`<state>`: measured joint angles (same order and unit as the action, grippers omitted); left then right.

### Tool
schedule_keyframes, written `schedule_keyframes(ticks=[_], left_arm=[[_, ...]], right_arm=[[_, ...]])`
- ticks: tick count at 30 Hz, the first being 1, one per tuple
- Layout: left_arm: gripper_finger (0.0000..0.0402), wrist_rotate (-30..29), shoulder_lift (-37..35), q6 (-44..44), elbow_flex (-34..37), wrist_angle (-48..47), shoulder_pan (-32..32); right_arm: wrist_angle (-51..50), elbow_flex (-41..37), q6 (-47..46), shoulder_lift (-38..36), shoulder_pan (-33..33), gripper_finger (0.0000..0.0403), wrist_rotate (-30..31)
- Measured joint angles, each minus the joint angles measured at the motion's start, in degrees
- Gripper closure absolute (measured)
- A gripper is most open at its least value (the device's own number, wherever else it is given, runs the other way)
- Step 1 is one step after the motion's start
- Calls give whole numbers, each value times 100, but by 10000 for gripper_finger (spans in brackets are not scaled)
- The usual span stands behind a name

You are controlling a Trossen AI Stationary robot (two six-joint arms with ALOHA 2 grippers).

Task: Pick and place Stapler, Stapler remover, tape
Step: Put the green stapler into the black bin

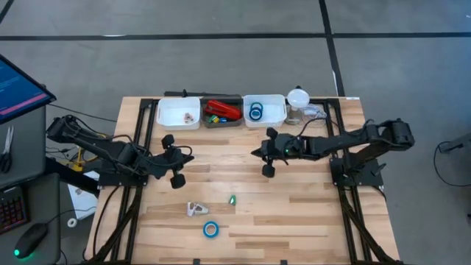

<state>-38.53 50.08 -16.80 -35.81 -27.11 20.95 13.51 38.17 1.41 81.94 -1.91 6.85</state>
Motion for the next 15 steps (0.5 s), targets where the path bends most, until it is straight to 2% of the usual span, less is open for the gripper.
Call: schedule_keyframes(ticks=[5,10,12,15], left_arm=[[399,1,-2,-2,0,46,-2],[399,1,0,0,0,57,-2],[399,1,0,0,0,55,-2],[399,1,0,0,0,55,-2]], right_arm=[[489,0,2,246,-2,403,-726],[1131,41,207,503,-38,403,-2580],[1063,122,205,634,-34,403,-2849],[897,338,204,897,-20,403,-2935]])
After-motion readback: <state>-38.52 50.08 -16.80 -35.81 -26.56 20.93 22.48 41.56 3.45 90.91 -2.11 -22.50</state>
